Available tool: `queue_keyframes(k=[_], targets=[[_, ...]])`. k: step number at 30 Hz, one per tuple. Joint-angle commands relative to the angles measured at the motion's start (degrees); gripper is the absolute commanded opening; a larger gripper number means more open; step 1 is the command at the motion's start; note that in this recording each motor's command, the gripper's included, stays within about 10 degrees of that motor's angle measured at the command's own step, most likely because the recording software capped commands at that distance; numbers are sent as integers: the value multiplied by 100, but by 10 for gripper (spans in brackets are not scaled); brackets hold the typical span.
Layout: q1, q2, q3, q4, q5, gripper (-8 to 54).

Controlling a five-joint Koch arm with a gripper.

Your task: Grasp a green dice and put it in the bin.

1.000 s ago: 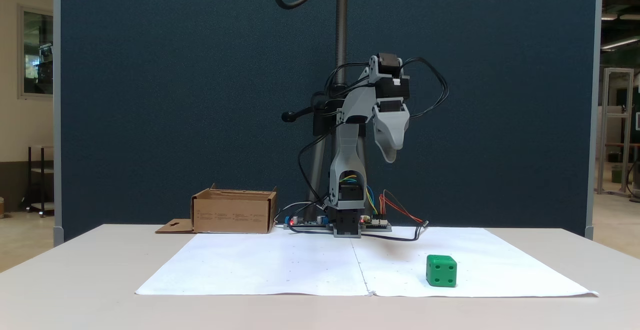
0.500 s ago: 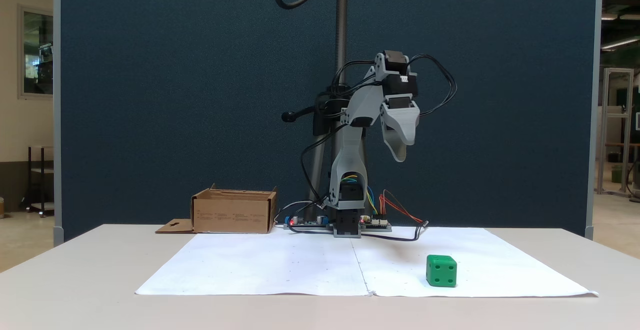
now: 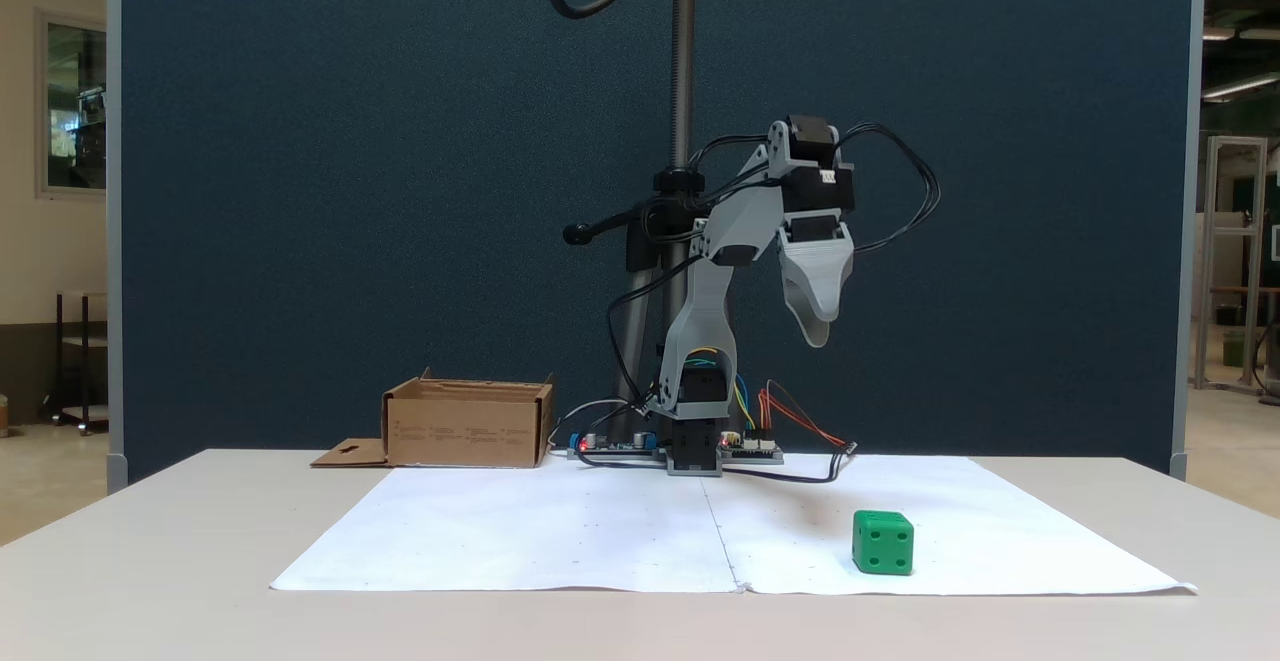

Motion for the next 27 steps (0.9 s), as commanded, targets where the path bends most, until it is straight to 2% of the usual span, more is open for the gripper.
queue_keyframes(k=[1, 5, 16, 27], targets=[[-114, 141, -211, 1000, 563, 453], [-272, 114, -404, 1000, 765, 454], [-475, -1512, -1362, 1000, 870, 455], [-422, -1986, -1881, 1000, 879, 455]])
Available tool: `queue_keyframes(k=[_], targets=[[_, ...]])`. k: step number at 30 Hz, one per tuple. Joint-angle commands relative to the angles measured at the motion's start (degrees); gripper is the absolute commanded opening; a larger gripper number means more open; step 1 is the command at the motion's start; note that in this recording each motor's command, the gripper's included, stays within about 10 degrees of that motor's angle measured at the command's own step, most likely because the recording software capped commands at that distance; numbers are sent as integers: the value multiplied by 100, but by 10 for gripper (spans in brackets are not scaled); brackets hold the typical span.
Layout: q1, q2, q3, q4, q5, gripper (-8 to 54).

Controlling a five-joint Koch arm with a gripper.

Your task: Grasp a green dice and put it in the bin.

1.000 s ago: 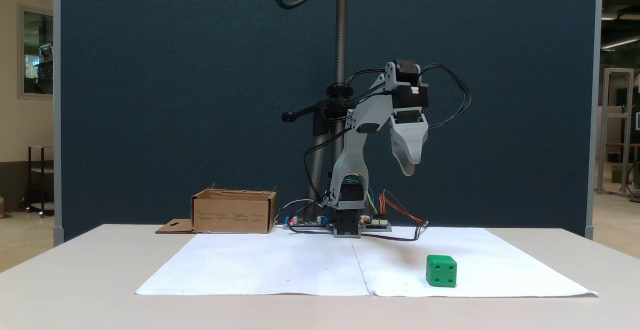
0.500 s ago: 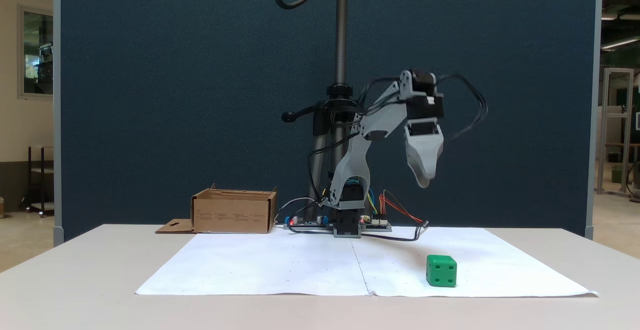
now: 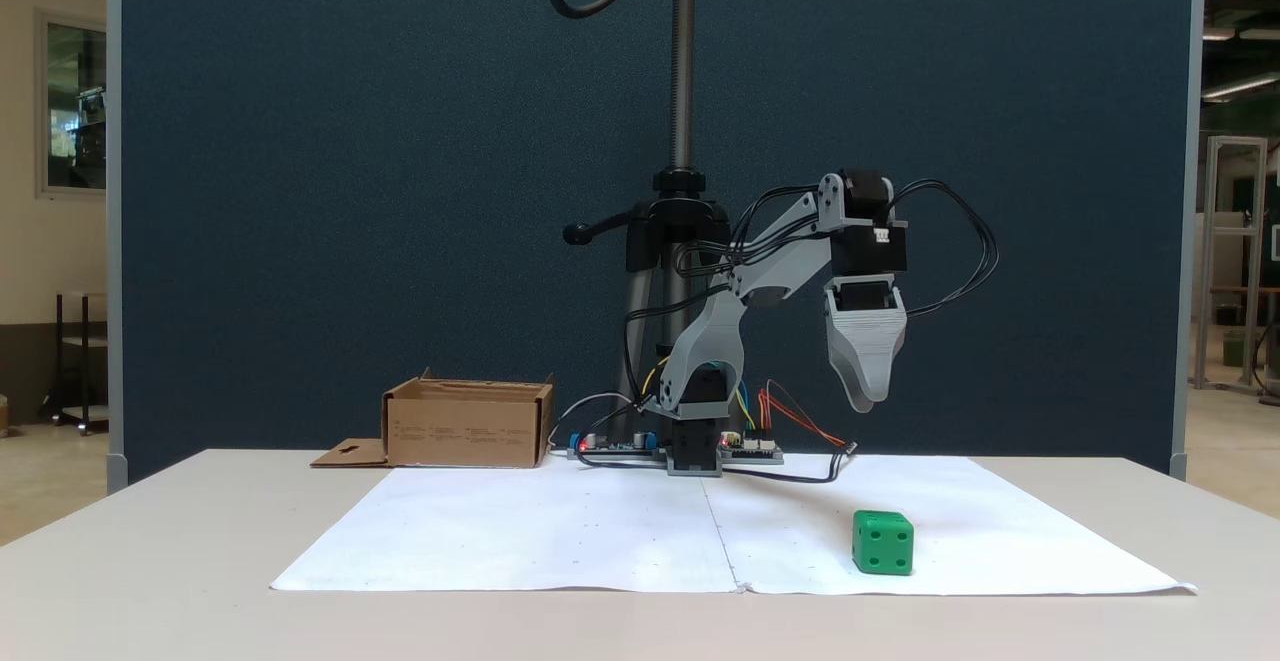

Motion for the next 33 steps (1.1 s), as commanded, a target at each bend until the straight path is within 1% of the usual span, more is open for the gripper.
queue_keyframes(k=[1, 15, 33], targets=[[-79, 26, -369, 1000, 431, 455], [123, -360, -703, 1000, 694, 455], [53, -369, -853, 1000, 861, 450]])
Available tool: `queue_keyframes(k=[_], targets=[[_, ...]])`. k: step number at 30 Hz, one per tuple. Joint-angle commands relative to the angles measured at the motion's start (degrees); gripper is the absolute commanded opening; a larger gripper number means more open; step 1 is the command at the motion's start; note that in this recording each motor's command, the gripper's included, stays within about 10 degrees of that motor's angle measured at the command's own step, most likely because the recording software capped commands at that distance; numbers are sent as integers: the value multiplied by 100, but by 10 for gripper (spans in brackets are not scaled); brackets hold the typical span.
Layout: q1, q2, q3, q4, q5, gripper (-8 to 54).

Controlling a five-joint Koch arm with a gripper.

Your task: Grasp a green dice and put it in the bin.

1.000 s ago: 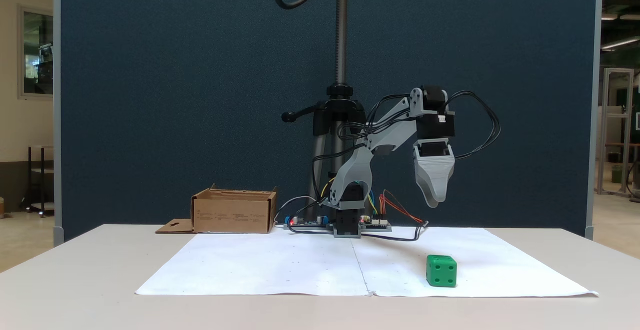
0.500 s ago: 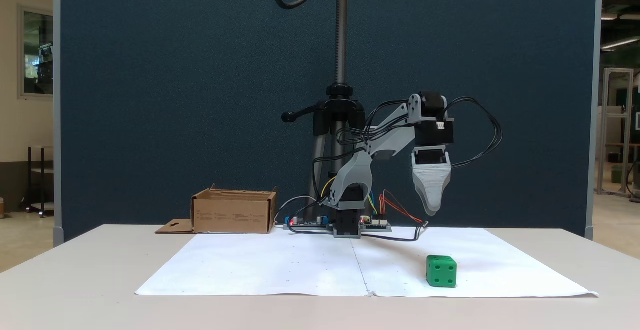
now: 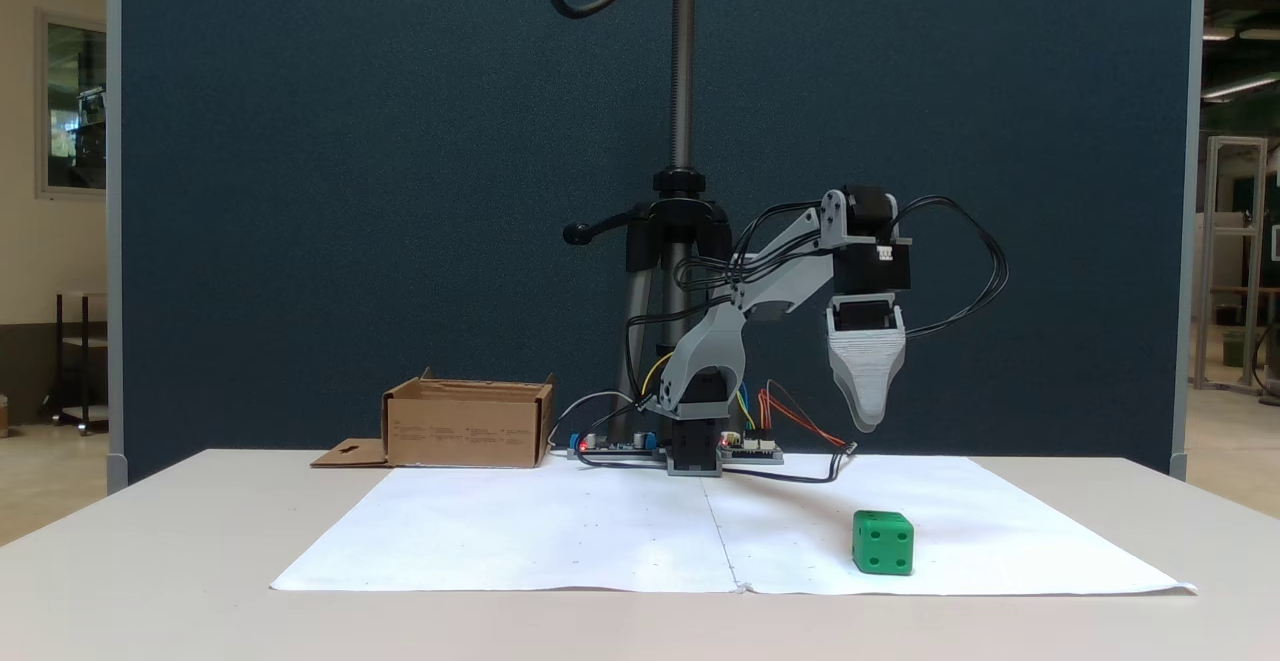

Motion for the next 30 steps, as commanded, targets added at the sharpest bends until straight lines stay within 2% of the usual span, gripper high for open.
queue_keyframes(k=[1, 14, 30], targets=[[-70, 114, -387, 1000, 492, 449], [-62, -97, -387, 1000, 589, 442], [-97, -835, -387, 1000, 589, 442]])
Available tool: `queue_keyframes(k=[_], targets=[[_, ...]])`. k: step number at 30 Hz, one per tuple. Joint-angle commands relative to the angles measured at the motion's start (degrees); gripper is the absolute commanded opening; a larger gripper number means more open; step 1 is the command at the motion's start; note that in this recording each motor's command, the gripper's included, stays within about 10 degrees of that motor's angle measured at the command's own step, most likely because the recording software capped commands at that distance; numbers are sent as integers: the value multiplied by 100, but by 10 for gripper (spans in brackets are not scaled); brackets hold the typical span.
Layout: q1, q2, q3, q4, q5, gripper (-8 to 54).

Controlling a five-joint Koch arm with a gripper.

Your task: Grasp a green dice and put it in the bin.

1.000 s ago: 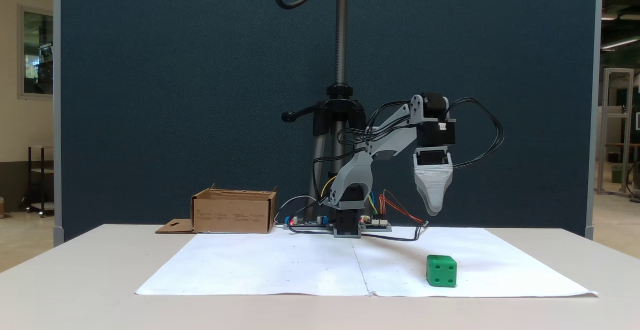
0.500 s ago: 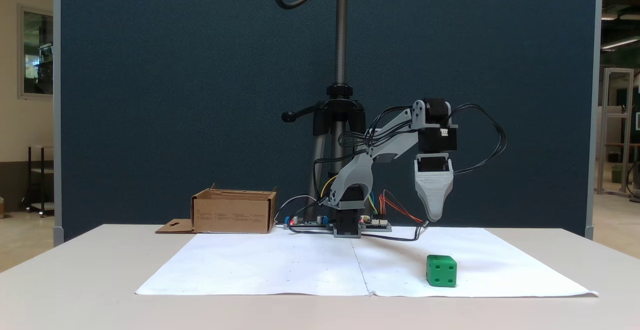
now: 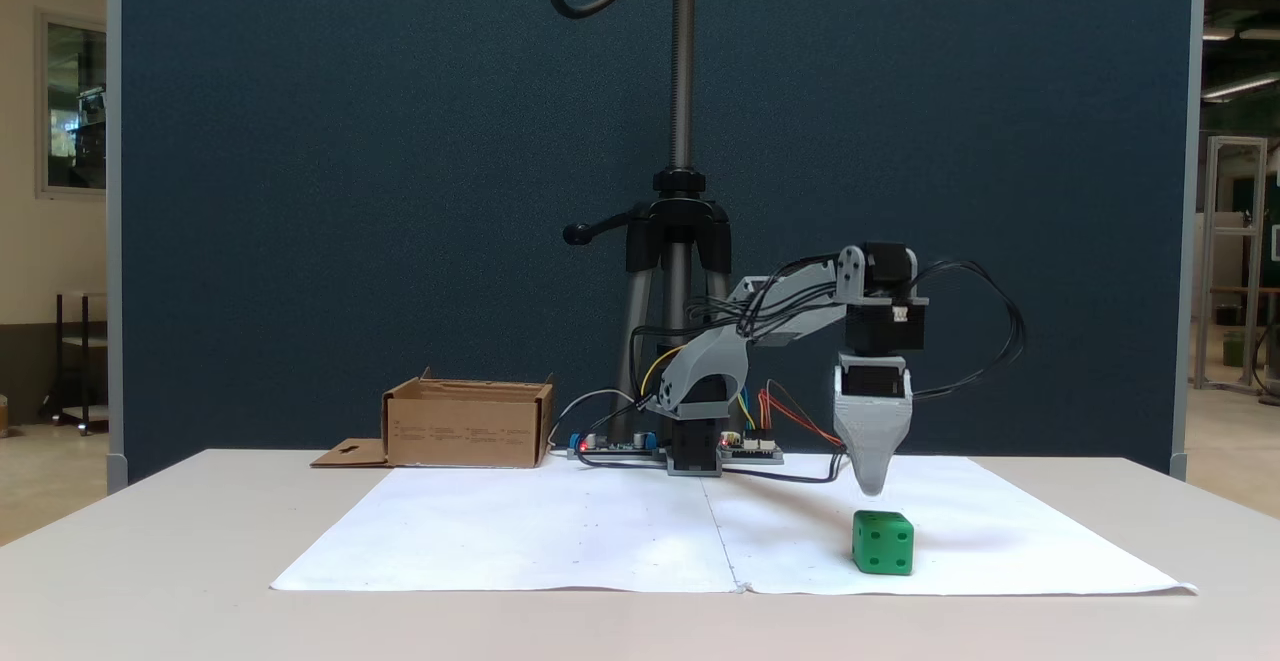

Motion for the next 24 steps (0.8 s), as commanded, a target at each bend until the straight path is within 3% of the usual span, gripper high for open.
queue_keyframes(k=[1, 24], targets=[[-97, 79, -246, 1000, 457, 442], [-97, -387, -246, 1000, 457, 438]])
